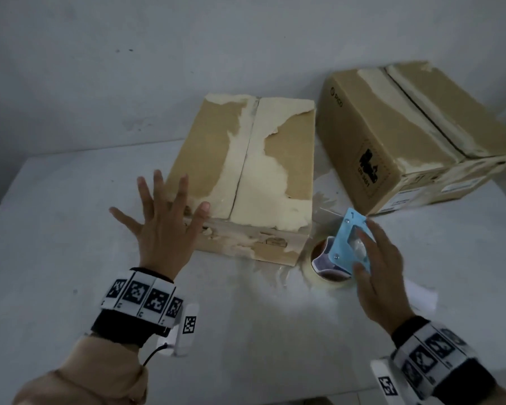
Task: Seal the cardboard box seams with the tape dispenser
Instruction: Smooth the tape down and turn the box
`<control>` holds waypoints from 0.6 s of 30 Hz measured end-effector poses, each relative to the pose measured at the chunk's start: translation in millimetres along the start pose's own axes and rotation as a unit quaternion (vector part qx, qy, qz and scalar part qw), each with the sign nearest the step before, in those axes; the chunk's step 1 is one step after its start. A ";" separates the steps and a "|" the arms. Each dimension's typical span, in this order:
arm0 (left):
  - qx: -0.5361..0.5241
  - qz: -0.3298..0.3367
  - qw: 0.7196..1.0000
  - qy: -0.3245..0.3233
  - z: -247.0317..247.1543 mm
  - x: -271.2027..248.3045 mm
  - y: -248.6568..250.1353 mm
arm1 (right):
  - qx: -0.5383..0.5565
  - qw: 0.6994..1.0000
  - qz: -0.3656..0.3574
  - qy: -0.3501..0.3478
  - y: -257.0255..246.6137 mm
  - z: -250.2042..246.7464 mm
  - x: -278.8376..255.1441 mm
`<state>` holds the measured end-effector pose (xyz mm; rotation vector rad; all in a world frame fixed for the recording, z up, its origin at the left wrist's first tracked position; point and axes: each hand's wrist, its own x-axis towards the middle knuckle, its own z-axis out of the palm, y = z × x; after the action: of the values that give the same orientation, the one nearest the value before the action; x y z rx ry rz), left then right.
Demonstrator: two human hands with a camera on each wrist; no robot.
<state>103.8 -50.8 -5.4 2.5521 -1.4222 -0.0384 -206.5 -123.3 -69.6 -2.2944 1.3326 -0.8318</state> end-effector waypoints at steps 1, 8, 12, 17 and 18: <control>0.009 0.037 0.999 0.001 1.9 1.8 -2.5 | 0.043 0.999 -0.005 0.000 -17.3 6.8 3.7; 0.017 0.130 0.991 -0.007 11.7 11.0 -13.6 | 0.223 0.975 -0.009 0.008 -85.4 57.2 19.4; 0.013 0.141 0.990 -0.012 14.6 10.0 -14.8 | 0.222 0.972 0.068 -0.032 -72.0 72.0 -0.4; 0.046 0.148 0.987 -0.049 10.1 15.1 -14.3 | 0.177 0.979 0.099 -0.002 -73.4 51.4 -2.3; 0.047 0.150 0.986 -0.057 6.9 16.3 -14.2 | 0.155 0.984 0.083 0.023 -78.2 45.4 3.8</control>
<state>123.5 -58.5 -13.7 2.4106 -1.8803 -0.0717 -124.1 -87.6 -58.5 -1.9100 1.2912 -0.9650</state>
